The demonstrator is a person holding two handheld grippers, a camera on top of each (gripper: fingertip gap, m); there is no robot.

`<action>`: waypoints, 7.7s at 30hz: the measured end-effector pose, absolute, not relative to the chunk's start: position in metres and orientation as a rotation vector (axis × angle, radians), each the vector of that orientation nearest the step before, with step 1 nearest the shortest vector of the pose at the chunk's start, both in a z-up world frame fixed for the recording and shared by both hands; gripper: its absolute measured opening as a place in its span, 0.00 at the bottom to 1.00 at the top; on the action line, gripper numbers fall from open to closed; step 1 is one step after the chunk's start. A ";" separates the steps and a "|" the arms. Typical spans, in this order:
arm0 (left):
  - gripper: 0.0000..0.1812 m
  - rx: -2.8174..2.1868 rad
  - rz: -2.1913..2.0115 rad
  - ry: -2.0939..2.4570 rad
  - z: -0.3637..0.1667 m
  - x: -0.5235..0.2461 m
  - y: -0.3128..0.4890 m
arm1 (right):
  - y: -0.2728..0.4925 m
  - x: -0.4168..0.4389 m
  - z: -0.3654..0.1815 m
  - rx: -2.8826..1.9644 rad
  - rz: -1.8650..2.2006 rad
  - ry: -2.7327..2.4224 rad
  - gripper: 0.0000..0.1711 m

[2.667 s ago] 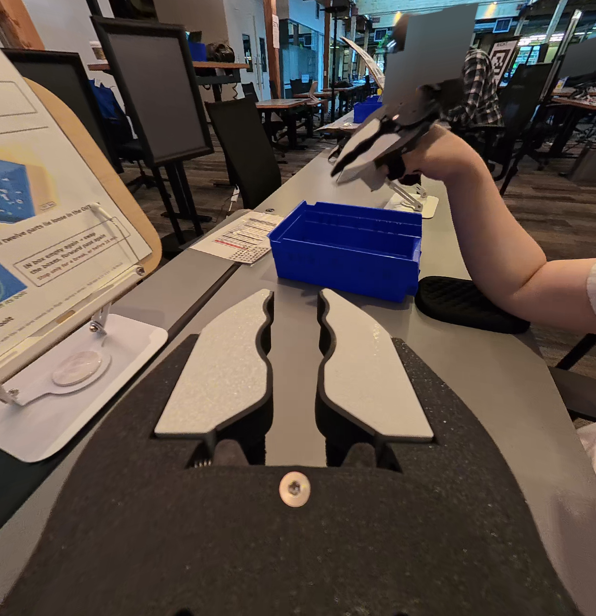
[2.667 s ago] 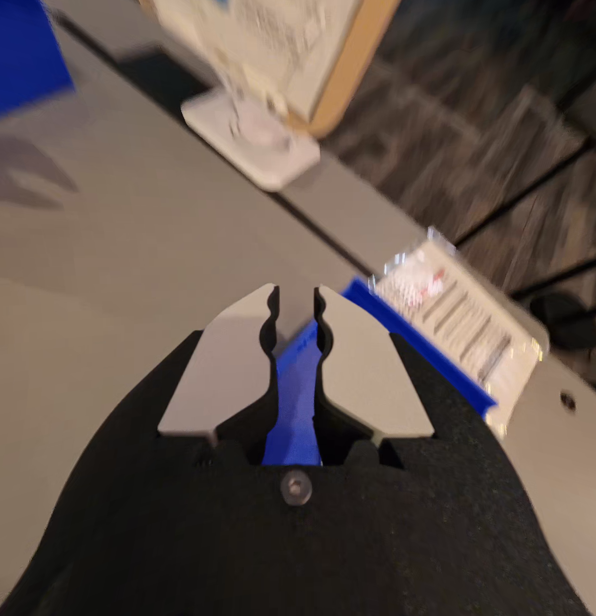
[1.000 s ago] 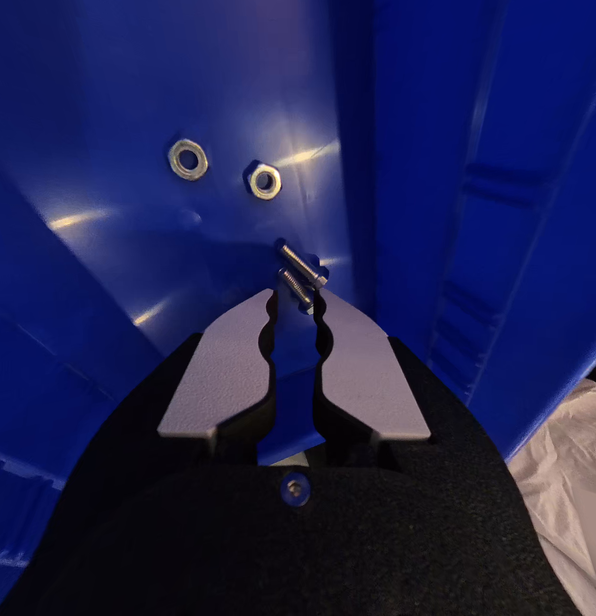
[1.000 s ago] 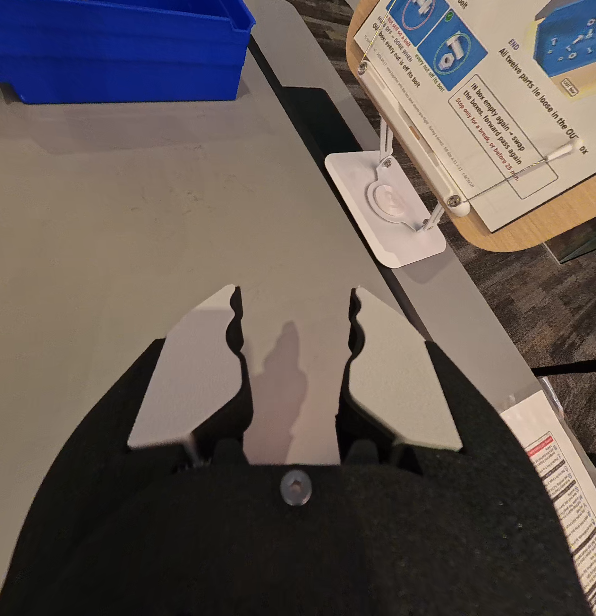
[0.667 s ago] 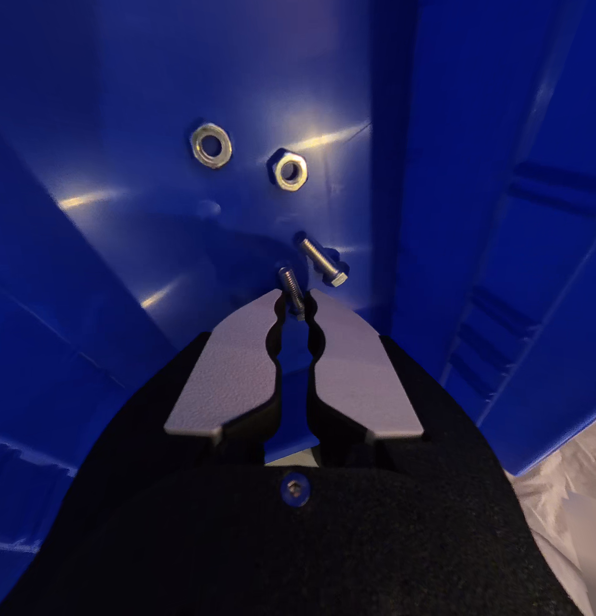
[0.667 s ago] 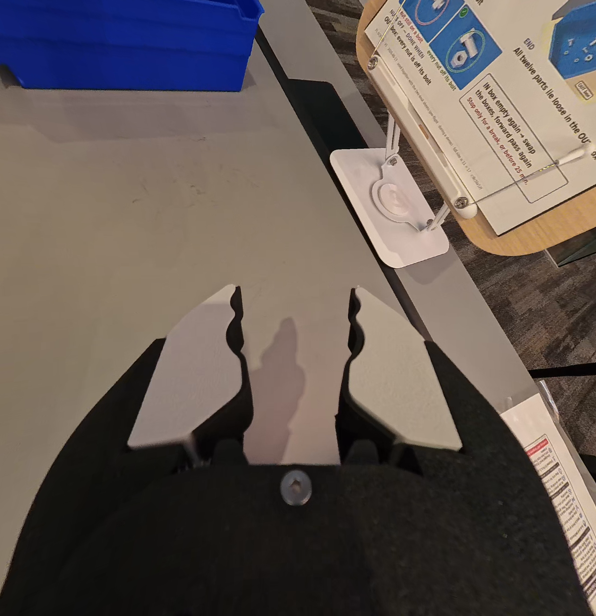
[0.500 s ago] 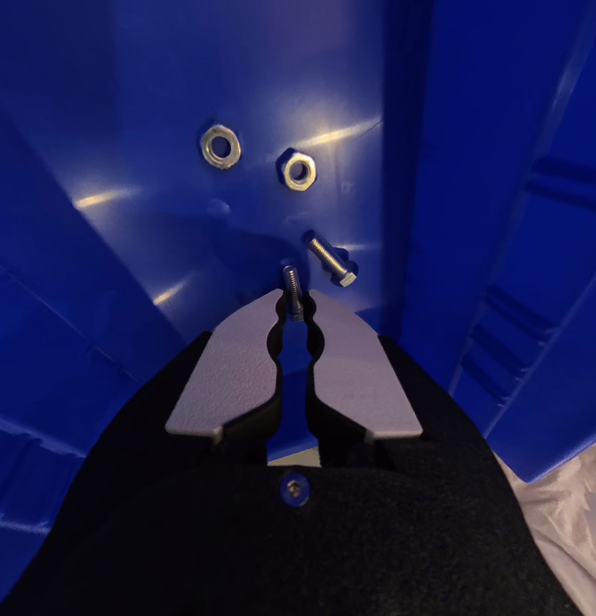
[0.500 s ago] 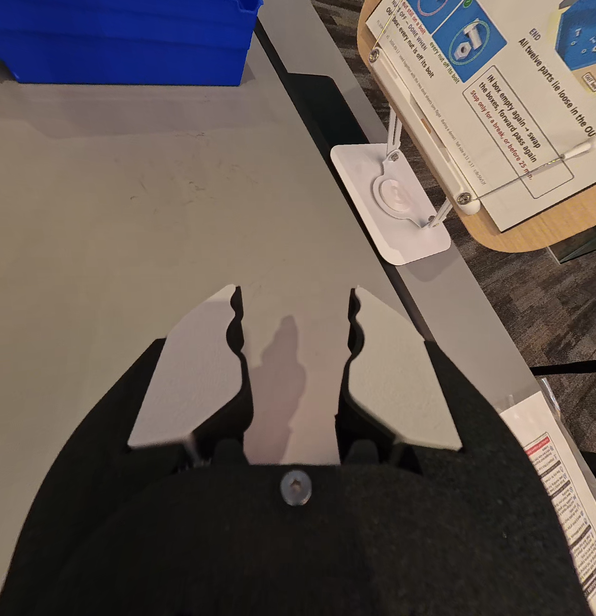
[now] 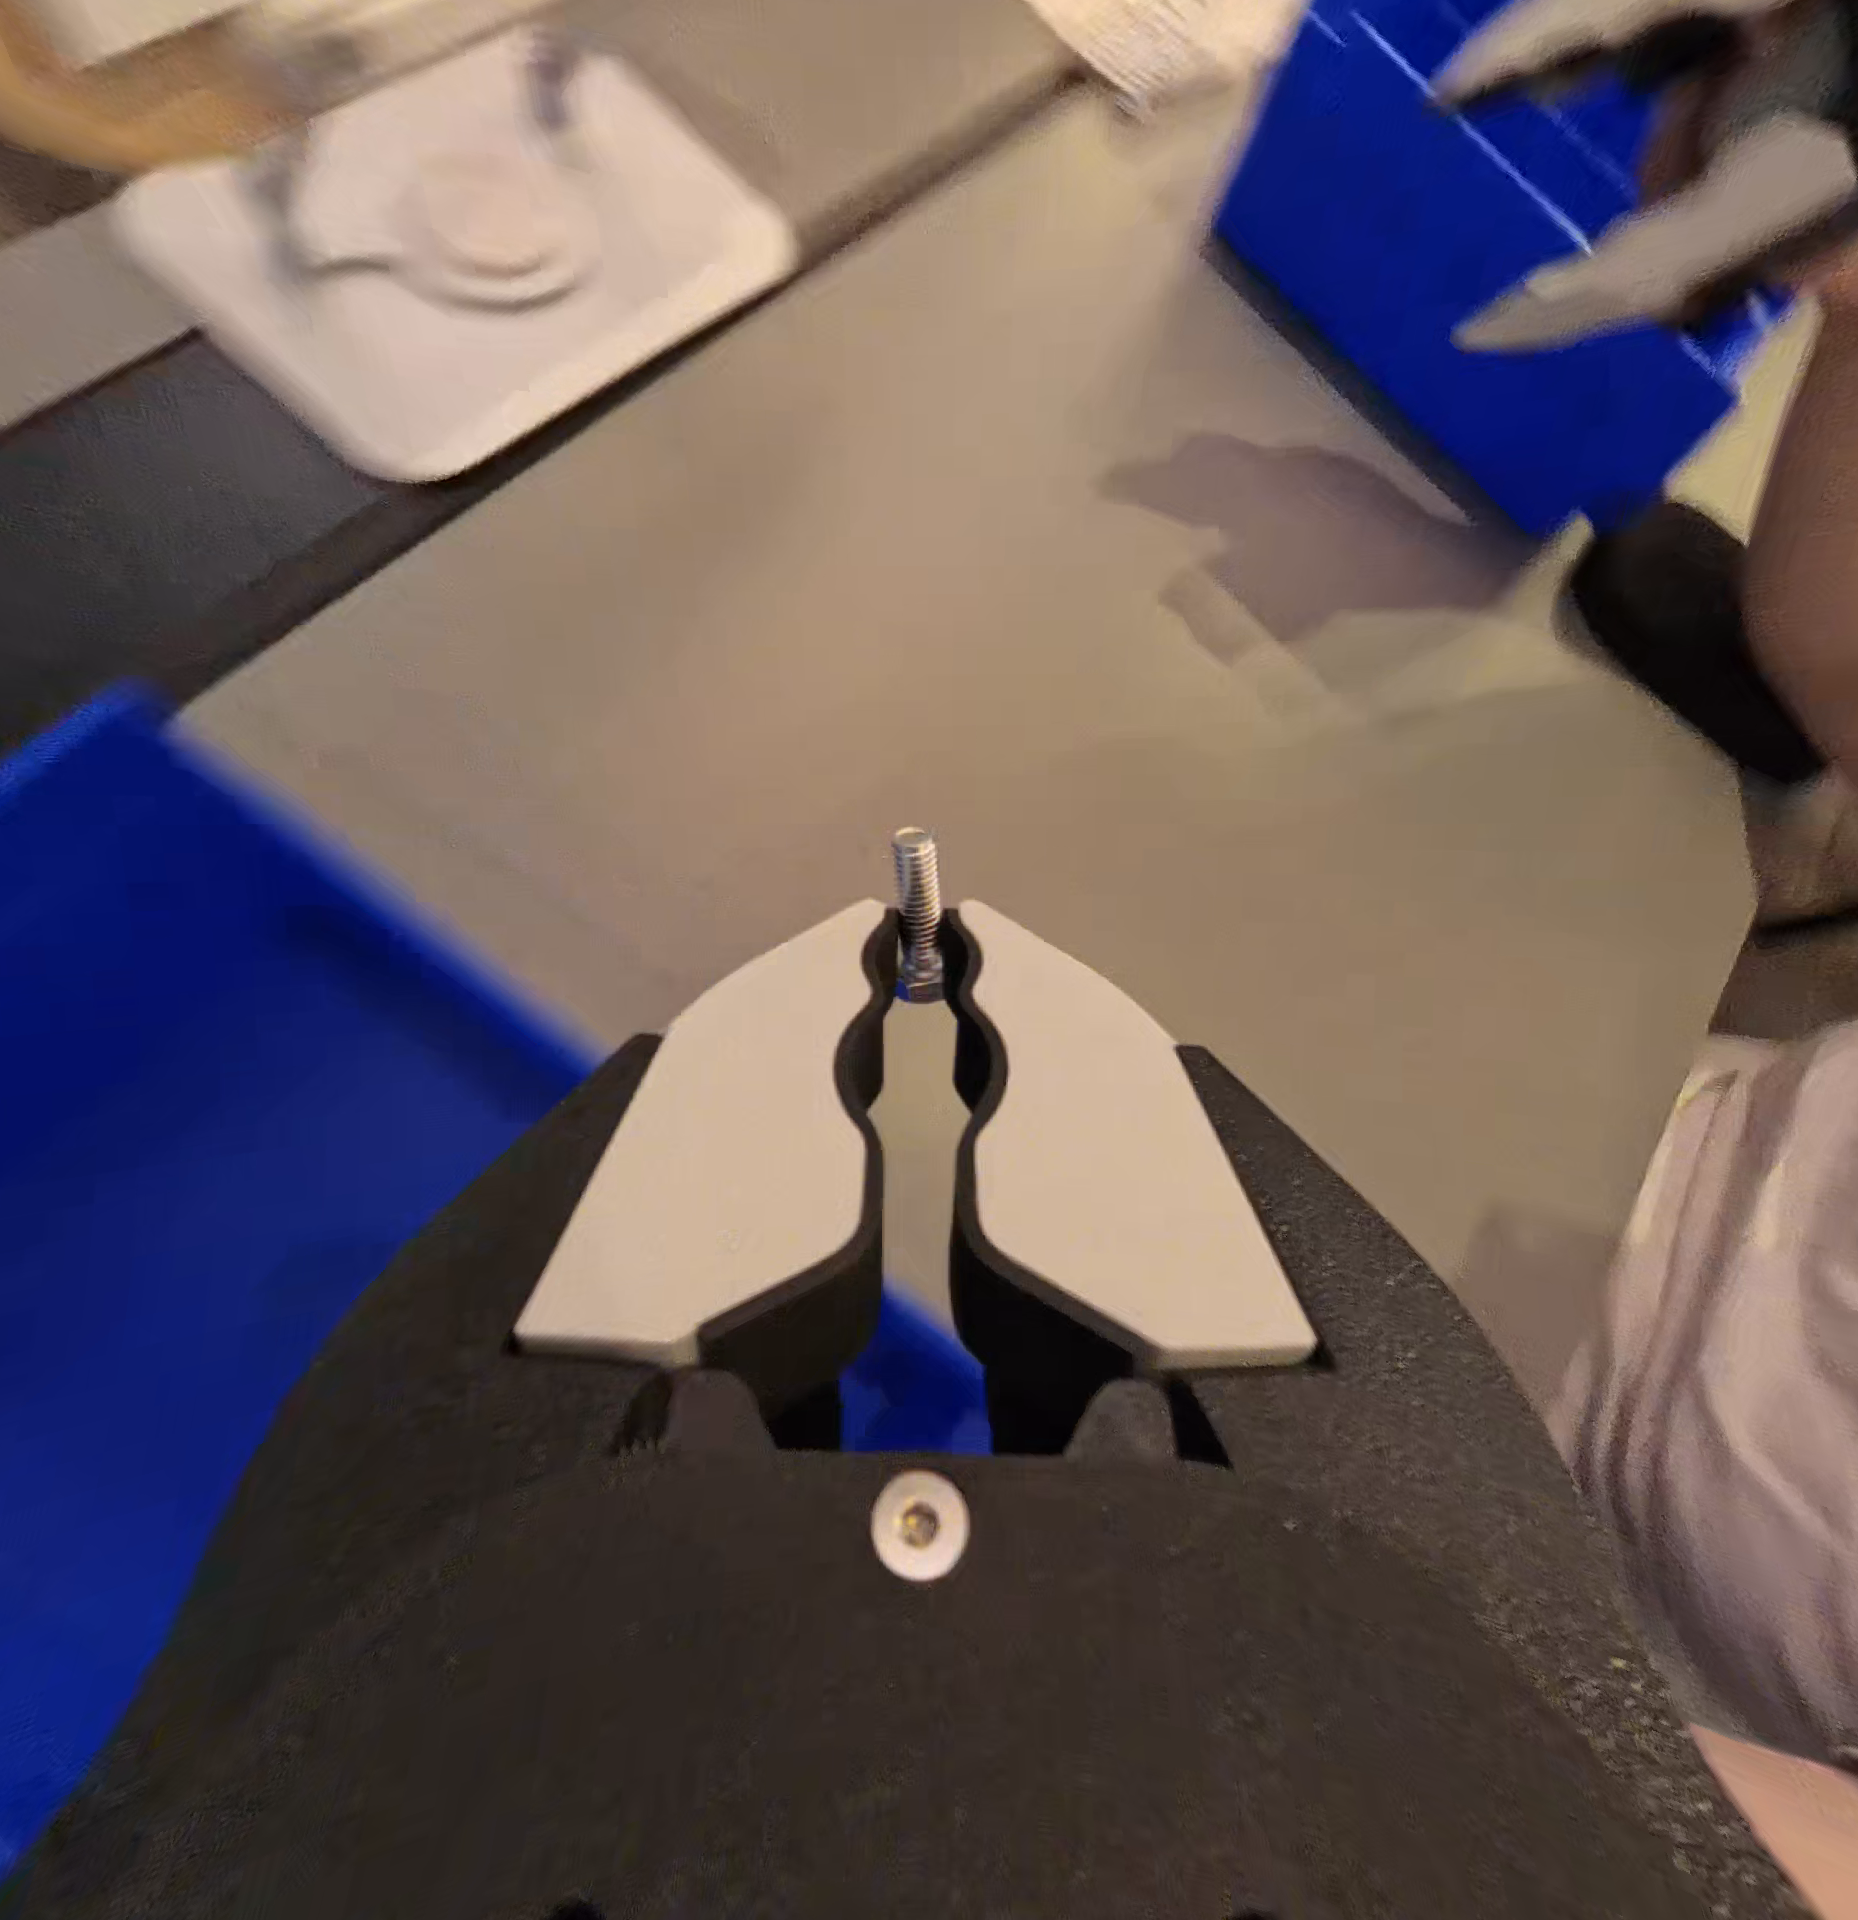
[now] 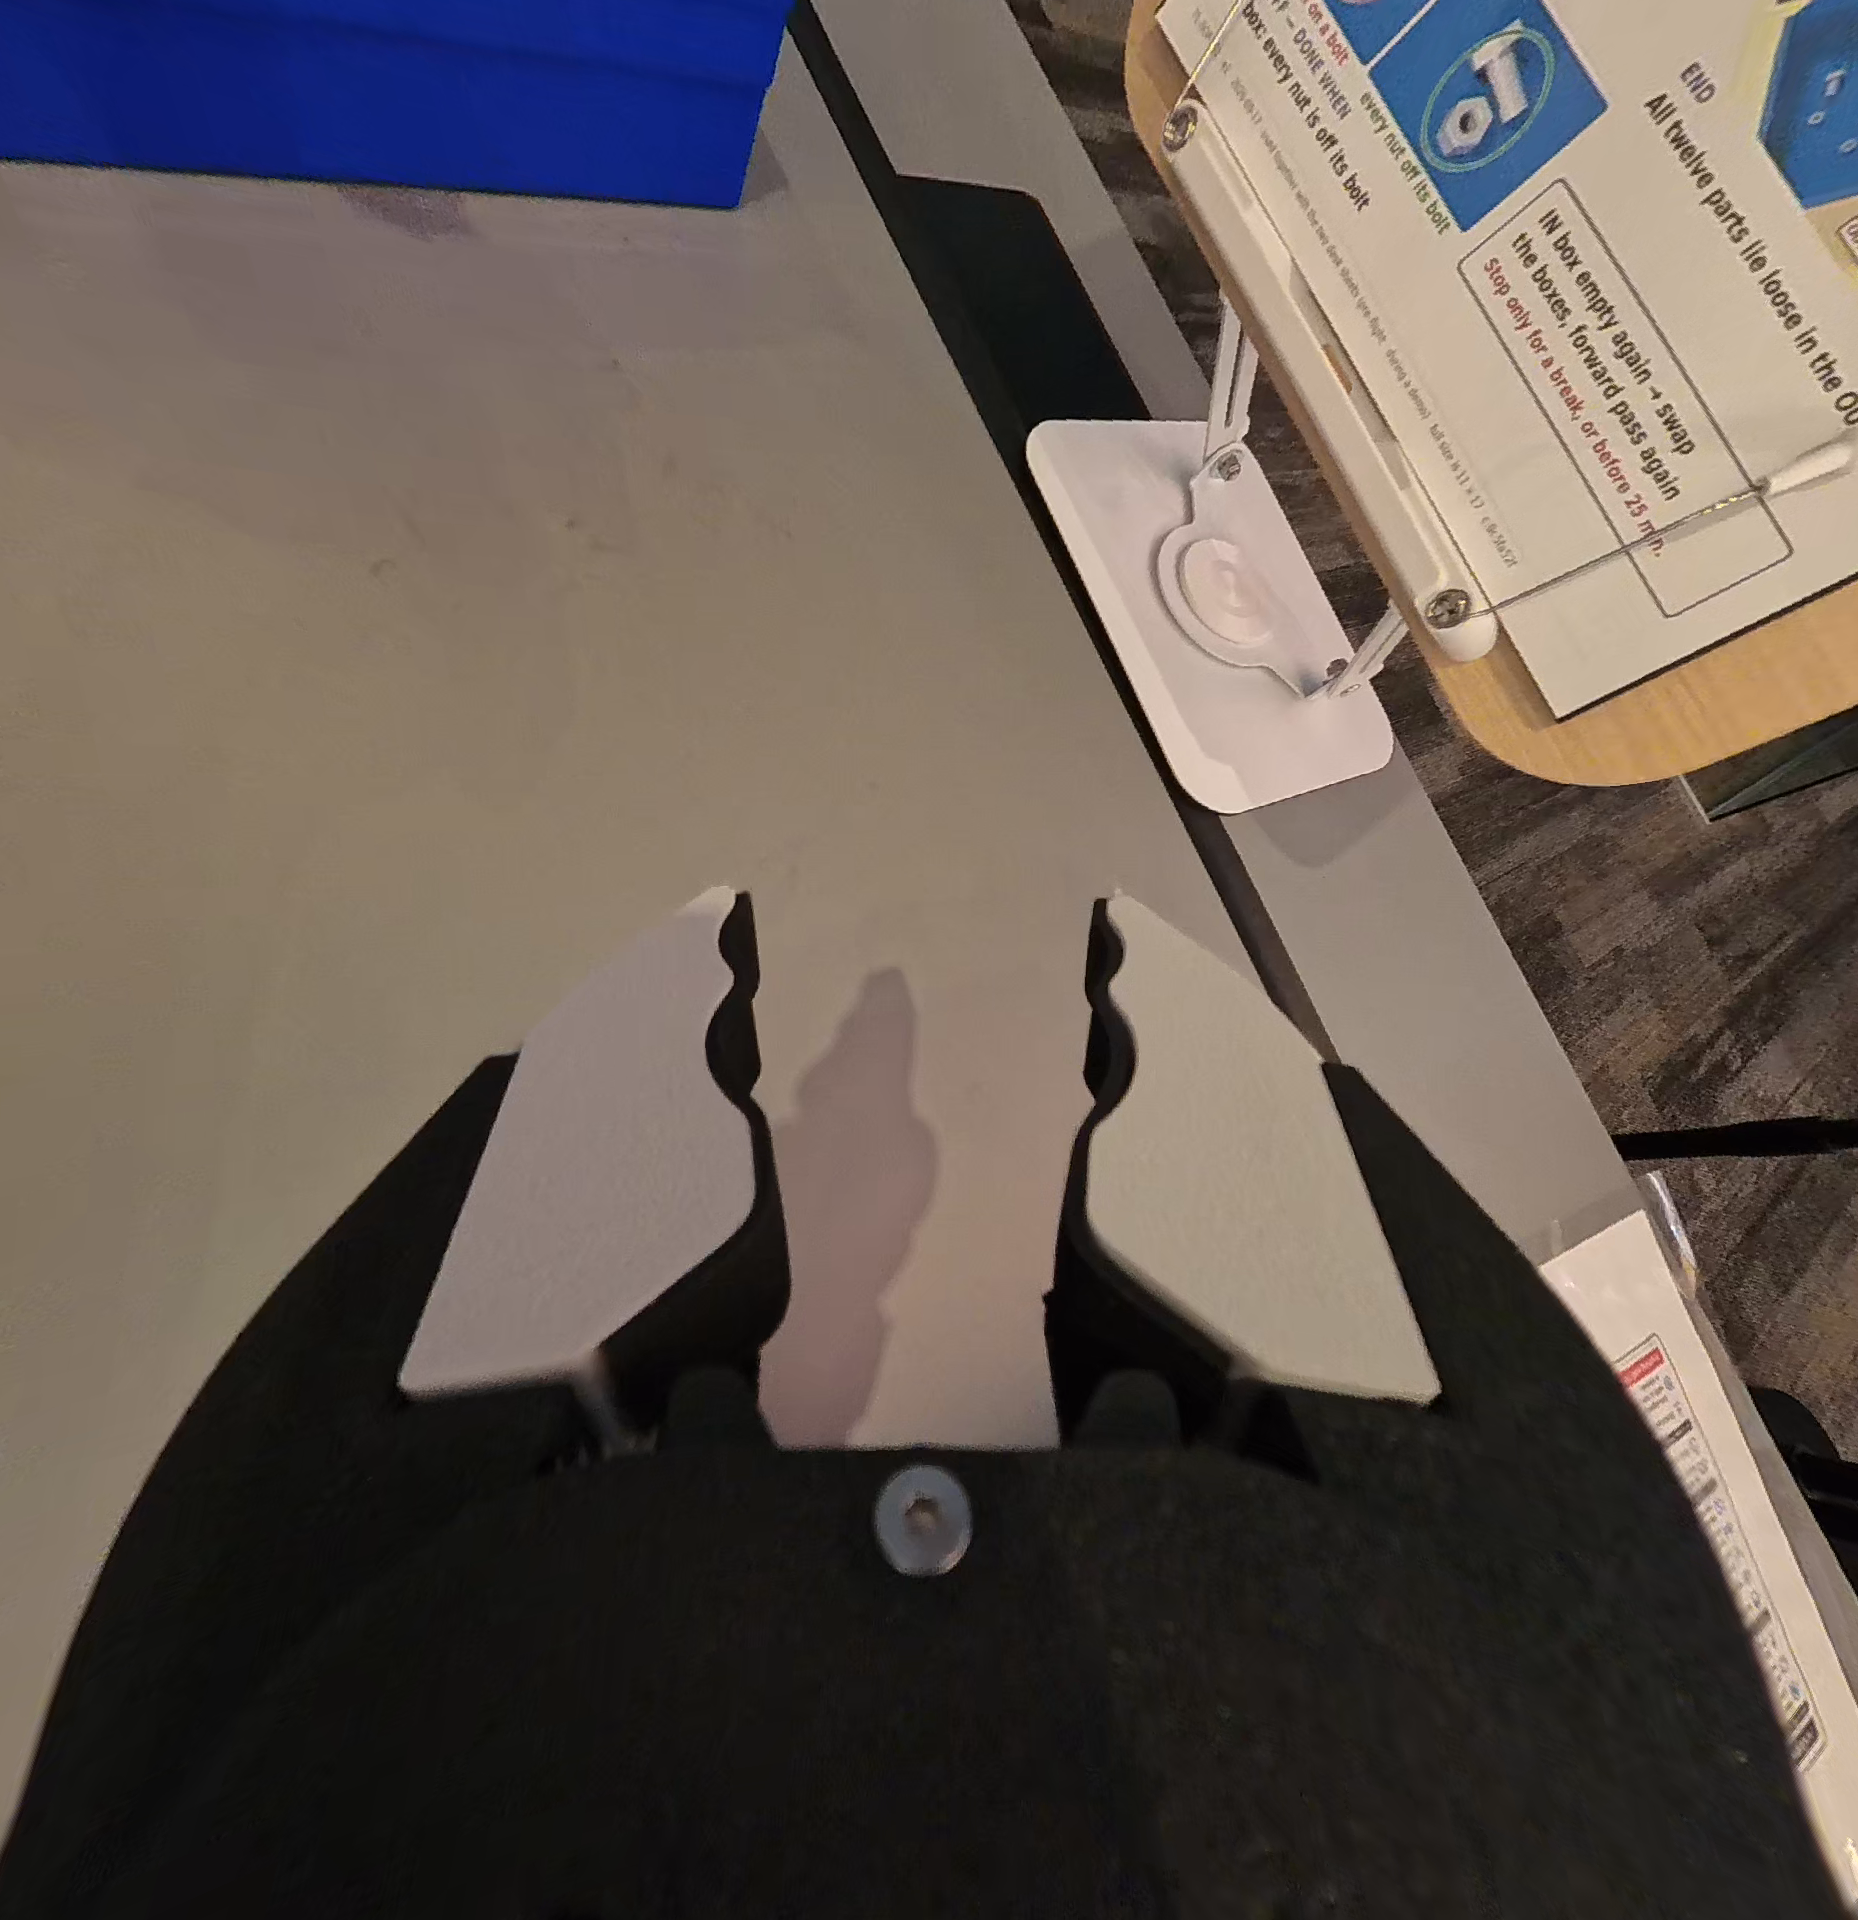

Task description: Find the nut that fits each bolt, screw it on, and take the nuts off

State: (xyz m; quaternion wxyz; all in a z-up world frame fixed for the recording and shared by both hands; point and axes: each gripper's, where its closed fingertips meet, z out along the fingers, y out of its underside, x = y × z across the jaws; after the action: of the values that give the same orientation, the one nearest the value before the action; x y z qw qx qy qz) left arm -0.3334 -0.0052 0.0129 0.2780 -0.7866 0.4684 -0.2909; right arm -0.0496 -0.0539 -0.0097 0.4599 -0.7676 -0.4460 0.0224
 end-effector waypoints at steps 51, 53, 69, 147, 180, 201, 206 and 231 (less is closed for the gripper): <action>0.07 -2.008 -0.610 1.857 -0.153 -0.163 -0.050 | -0.050 -0.051 -0.064 -2.001 -0.006 -1.270 0.33; 0.09 -1.994 -0.713 1.798 -0.137 -0.160 -0.050 | -0.050 -0.051 -0.063 -2.000 -0.005 -1.268 0.33; 0.03 -1.890 -0.137 1.065 0.039 -0.417 0.049 | -0.050 -0.053 -0.058 -1.965 -0.071 -1.293 0.32; 0.08 -1.538 -0.402 2.274 -0.147 -0.149 -0.114 | -0.050 -0.033 -0.058 -2.080 0.011 -1.189 0.24; 0.04 -1.866 -0.279 1.977 -0.155 -0.171 -0.040 | -0.054 -0.045 -0.071 -2.093 0.045 -1.249 0.24; 0.04 -1.355 -1.518 1.425 0.021 -0.131 -0.107 | -0.097 -0.130 0.031 -1.556 0.996 -0.990 0.09; 0.04 -1.354 -1.512 1.432 0.018 -0.130 -0.108 | -0.101 -0.136 0.026 -1.570 1.058 -1.011 0.04; 0.11 -1.382 -1.445 1.735 -0.014 -0.129 -0.139 | -0.123 -0.145 0.018 -1.556 0.885 -1.270 0.04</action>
State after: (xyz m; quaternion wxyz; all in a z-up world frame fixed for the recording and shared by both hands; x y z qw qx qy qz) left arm -0.1286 -0.1385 -0.0143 0.2445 -0.5061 0.6356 -0.5292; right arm -0.1451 -0.1232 0.0177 0.4561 -0.6308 -0.5150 0.3589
